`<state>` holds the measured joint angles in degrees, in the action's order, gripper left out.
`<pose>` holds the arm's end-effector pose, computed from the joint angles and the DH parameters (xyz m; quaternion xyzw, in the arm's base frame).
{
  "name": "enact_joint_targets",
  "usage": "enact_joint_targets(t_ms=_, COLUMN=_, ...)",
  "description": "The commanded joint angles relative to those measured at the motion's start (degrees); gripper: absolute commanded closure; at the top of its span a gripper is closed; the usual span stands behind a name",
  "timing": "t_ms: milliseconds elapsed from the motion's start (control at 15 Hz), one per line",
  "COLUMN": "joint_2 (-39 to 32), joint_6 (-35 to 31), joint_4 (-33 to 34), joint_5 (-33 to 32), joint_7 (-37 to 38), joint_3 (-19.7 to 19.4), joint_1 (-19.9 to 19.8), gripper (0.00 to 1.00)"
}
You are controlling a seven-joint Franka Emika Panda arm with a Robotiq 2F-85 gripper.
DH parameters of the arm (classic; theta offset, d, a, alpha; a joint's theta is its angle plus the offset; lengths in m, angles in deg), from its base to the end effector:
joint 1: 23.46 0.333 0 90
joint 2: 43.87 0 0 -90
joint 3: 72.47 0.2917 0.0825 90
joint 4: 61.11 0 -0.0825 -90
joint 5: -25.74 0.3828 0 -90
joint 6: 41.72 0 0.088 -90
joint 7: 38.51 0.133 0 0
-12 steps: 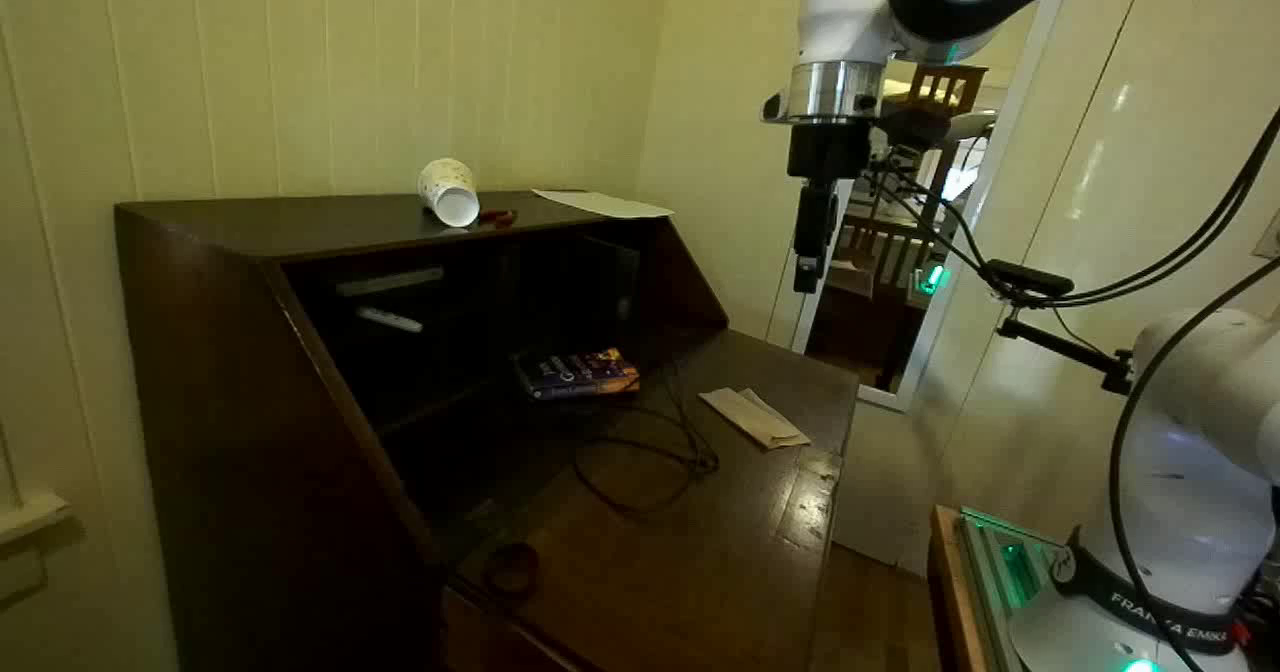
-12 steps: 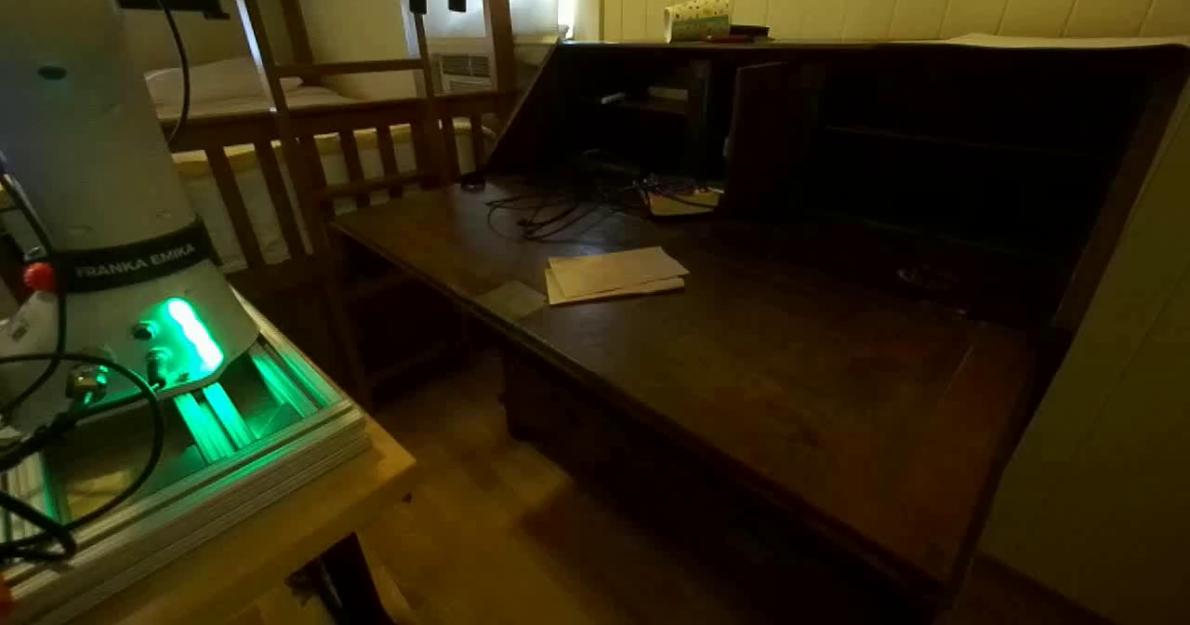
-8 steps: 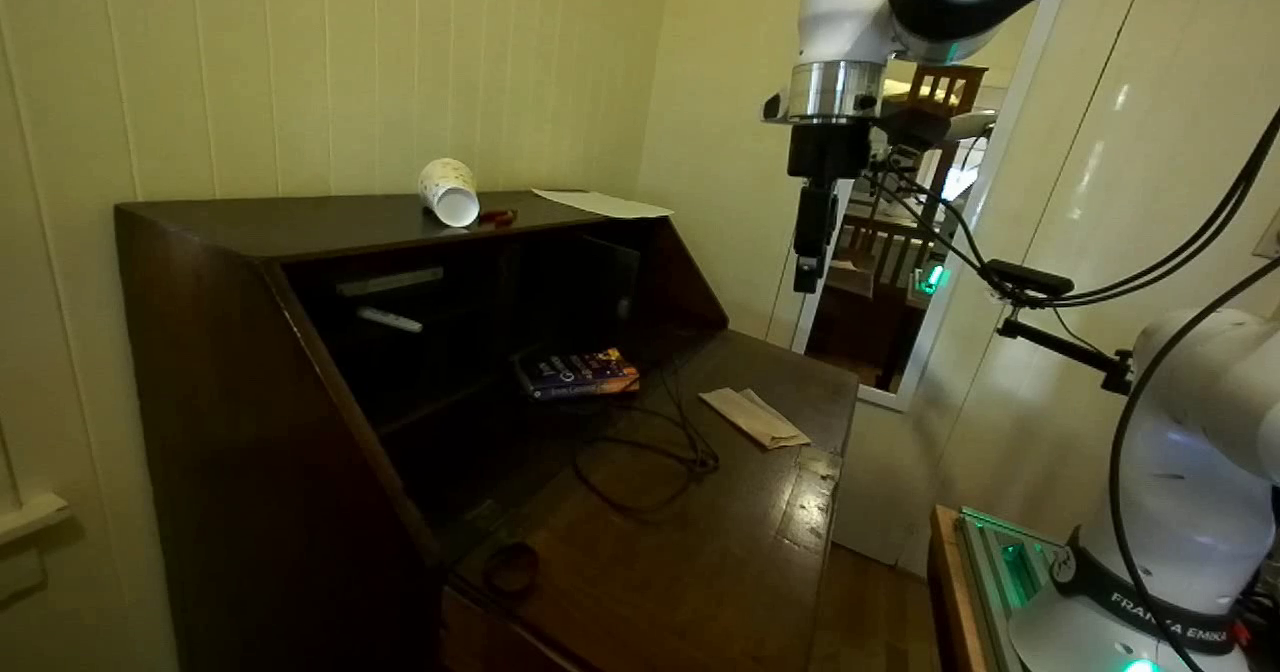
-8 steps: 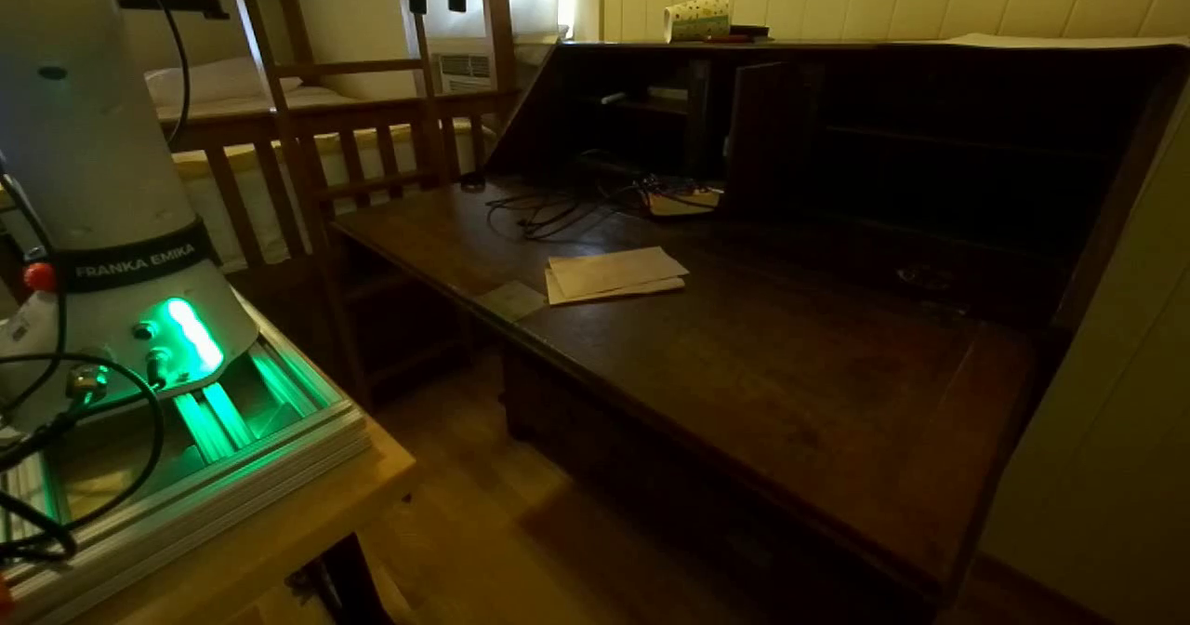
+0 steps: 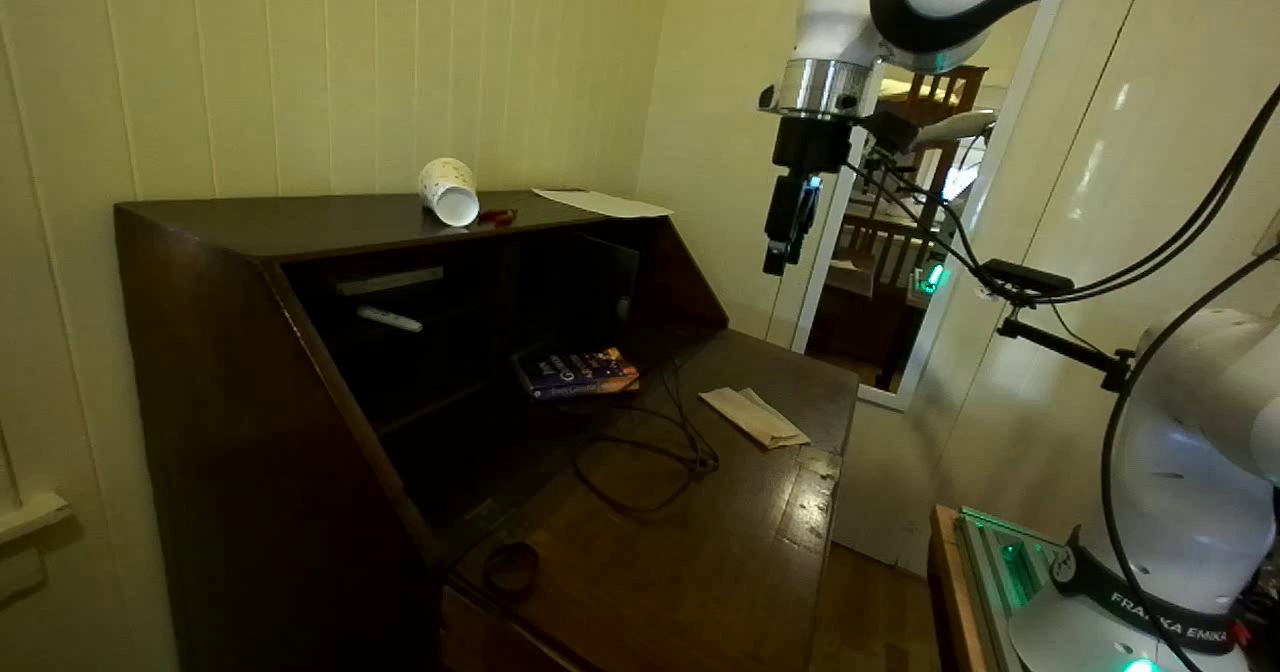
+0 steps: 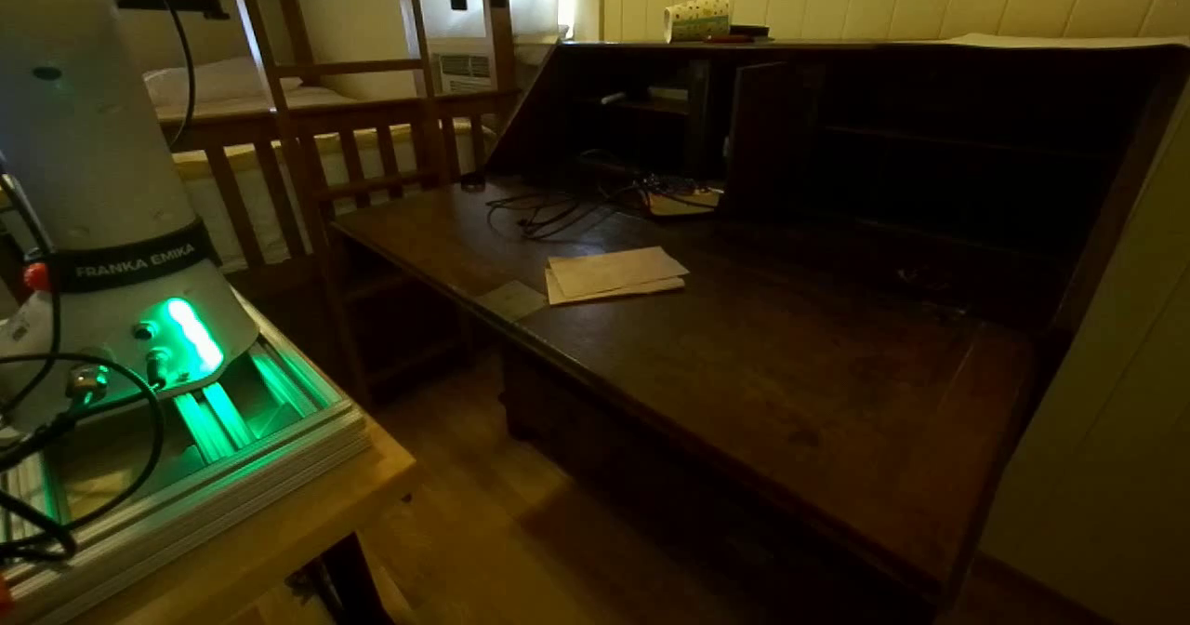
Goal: Put the black cable on top of the shelf
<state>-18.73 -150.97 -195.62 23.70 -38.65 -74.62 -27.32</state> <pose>0.4243 -0.0485 0.4497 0.9990 -0.0435 -0.0016 0.0088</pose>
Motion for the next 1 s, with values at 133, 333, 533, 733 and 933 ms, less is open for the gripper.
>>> enact_joint_targets(t_ms=133, joint_2=-10.0, joint_6=-9.3, joint_4=4.7, joint_5=0.3, joint_7=1.2, joint_3=-4.8, joint_1=-3.5, gripper=0.00)
enact_joint_targets(t_ms=333, joint_2=-14.5, joint_6=-19.7, joint_4=3.7, joint_5=-0.9, joint_7=5.1, joint_3=-5.4, joint_1=-4.9, gripper=0.00)
enact_joint_targets(t_ms=533, joint_2=-14.4, joint_6=-19.9, joint_4=2.9, joint_5=-0.4, joint_7=4.1, joint_3=-5.8, joint_1=-4.9, gripper=0.00)
enact_joint_targets(t_ms=733, joint_2=-15.9, joint_6=-21.0, joint_4=3.0, joint_5=-0.5, joint_7=5.1, joint_3=-5.7, joint_1=-4.9, gripper=0.00)
enact_joint_targets(t_ms=933, joint_2=-19.0, joint_6=-26.5, joint_4=2.3, joint_5=-3.3, joint_7=14.0, joint_3=-4.4, joint_1=-5.3, gripper=0.00)
